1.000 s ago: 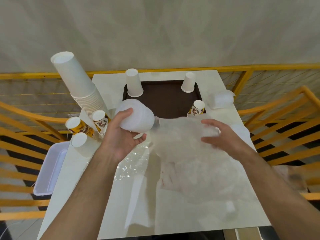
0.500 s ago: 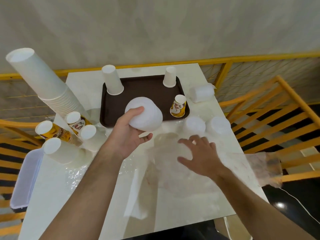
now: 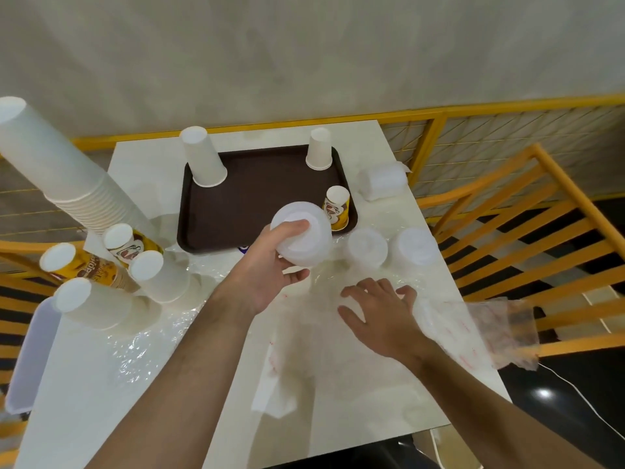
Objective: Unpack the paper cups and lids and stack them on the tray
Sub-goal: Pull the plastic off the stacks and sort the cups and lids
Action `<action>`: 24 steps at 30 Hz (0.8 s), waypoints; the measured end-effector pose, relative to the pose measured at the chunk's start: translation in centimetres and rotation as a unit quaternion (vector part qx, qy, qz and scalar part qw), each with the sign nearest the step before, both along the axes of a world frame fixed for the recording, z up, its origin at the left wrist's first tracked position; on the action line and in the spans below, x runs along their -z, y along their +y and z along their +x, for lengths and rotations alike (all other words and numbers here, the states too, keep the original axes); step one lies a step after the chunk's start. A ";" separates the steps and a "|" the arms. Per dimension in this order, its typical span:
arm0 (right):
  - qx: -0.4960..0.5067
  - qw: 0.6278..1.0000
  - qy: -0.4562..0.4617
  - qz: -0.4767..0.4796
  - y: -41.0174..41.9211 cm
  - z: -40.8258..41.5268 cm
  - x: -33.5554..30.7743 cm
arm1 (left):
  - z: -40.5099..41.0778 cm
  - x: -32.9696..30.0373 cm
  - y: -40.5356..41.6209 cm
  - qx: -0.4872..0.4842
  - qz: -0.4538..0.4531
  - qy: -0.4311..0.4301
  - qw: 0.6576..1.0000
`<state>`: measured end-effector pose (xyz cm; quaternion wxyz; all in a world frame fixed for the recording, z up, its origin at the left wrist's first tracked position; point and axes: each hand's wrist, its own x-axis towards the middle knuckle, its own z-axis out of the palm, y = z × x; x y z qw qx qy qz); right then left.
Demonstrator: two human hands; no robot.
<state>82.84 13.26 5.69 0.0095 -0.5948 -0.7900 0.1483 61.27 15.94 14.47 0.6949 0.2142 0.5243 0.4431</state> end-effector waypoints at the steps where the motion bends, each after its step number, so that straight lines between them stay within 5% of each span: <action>1: 0.013 0.999 0.037 0.017 0.0 0.3 -0.4 | 0.4 0.0 0.2 0.004 0.001 0.012 1.000; 4: 0.109 0.963 0.245 -0.036 1.4 0.9 -3.1 | 2.1 -0.2 1.0 0.021 0.014 0.060 0.998; 7: 0.208 0.812 0.516 -0.176 4.3 1.7 -6.4 | 4.2 -0.9 2.2 0.057 0.034 0.102 0.993; 10: 0.181 0.738 0.591 -0.271 7.4 3.5 -8.2 | 6.4 -1.5 4.2 0.084 0.032 0.131 0.987; 17: 0.173 0.723 0.605 -0.285 14.2 7.2 -8.5 | 11.2 -1.5 10.5 0.115 -0.002 0.118 0.986; 24: 0.241 0.774 0.512 -0.284 21.0 10.8 -5.4 | 15.9 3.8 17.3 0.107 -0.039 0.142 0.983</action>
